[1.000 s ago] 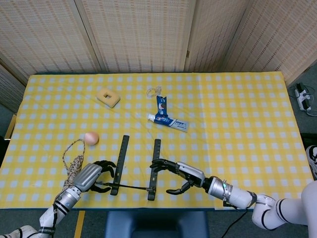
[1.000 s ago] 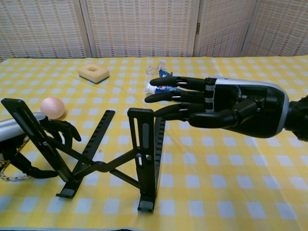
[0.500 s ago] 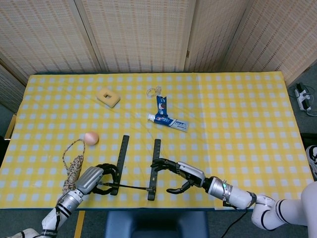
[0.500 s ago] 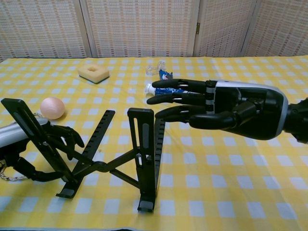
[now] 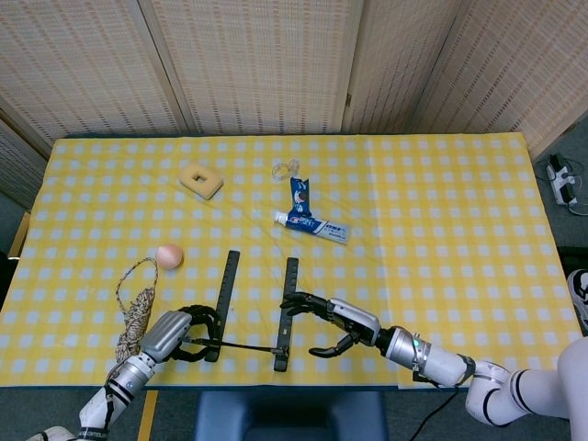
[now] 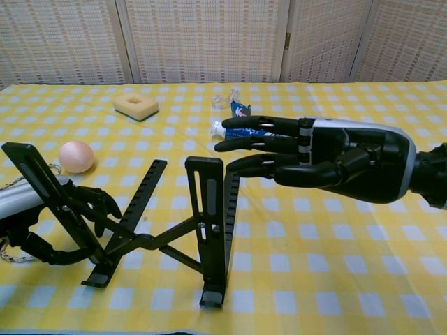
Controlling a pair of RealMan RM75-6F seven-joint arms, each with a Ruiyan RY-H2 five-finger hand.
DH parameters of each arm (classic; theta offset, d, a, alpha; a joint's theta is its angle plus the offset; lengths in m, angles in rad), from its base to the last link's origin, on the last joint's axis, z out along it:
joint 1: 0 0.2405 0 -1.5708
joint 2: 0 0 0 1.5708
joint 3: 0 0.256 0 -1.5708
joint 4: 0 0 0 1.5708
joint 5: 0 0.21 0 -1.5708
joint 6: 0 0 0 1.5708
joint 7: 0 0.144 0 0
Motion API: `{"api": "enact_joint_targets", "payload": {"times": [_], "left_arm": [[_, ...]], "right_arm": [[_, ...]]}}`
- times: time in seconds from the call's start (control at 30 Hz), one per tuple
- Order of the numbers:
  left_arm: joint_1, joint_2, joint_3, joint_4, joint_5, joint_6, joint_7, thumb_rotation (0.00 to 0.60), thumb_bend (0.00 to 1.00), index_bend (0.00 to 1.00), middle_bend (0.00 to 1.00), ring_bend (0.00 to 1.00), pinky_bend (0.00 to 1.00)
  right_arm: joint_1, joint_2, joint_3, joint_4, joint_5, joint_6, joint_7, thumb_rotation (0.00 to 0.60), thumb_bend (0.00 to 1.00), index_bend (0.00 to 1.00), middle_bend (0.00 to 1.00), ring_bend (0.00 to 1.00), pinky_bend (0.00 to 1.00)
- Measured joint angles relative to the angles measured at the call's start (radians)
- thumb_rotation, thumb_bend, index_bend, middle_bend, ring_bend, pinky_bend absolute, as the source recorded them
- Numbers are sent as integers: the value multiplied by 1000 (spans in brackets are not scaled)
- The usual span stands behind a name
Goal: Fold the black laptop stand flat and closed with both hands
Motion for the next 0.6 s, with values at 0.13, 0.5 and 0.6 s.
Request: {"api": "enact_joint_targets", "payload": {"times": [0.13,0.5,0.6], "left_arm": [[5,-3,-2,4,-2,3,5,600,354,574,334,269,318],[14,-10,-5,14,-6,5,19,600,354,596,341,277,320],[15,-12,-6,15,-5,6,18,600,354,601,346,280,320]], "right_arm": [[-1,-2,1,2,-1,-1,2,600,315,114,135,138,18],[-3,-7,3,8,-2,-5,6,600,316,114,133,135,18],[-4,-7,3,8,-1,-6,7,600,316,114,132,135,18]]}}
